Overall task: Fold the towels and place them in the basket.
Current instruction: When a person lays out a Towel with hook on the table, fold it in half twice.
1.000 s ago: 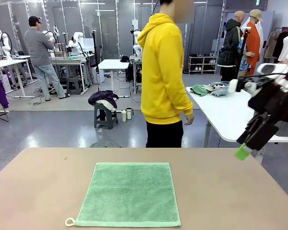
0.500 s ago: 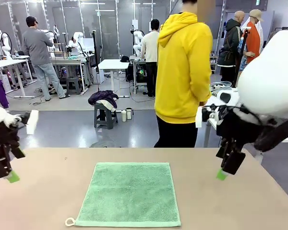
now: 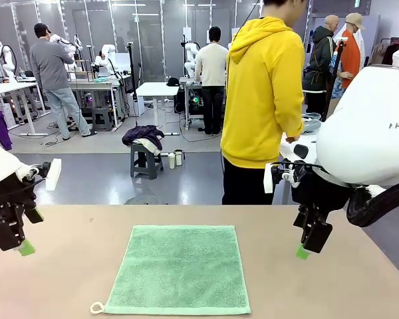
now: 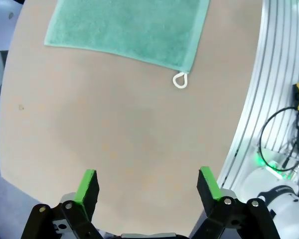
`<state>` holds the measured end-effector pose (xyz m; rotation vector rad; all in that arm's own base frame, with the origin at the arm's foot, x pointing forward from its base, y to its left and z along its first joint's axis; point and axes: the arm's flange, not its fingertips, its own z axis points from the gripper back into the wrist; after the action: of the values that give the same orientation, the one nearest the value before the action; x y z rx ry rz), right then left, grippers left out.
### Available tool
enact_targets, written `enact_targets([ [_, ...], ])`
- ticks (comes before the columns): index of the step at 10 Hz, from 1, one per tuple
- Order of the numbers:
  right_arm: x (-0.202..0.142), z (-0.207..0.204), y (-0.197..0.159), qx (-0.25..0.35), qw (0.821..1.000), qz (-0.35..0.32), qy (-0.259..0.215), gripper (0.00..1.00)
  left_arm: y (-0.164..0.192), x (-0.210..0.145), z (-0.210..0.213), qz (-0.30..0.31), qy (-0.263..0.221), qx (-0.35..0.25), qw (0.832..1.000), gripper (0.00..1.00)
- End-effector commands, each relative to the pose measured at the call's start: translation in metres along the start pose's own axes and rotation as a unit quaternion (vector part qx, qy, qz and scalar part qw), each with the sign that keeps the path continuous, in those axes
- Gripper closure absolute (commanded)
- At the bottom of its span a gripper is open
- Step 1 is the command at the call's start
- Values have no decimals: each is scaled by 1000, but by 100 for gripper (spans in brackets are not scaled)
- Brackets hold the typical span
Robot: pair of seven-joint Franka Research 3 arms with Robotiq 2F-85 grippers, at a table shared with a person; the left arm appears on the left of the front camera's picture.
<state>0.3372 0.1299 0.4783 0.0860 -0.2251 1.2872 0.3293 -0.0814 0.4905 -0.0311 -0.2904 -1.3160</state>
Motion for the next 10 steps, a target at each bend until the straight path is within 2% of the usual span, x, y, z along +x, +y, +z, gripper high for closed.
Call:
enact_targets([
  [1, 3, 3, 2, 0, 1000, -2, 2, 0, -4, 5, 1, -4, 14, 8, 1000, 0],
  [4, 2, 1, 1, 0, 1000, 3, -1, 0, -2, 3, 0, -8, 3, 1, 1000, 0],
  [5, 27, -10, 13, -5, 998, 44, 40, 0, -21, 38, -12, -61, 39, 16, 997, 0],
  [6, 43, -19, 22, -13, 996, 70, 55, 0, -29, 60, -26, -79, 60, 32, 995, 0],
  [8, 64, -44, 32, -25, 990, 92, 104, 0, -41, 84, -54, -108, 86, 28, 990, 0],
  [10, 75, -71, 33, -12, 988, 113, 105, 0, -47, 94, -85, -126, 83, 1, 989, 0],
])
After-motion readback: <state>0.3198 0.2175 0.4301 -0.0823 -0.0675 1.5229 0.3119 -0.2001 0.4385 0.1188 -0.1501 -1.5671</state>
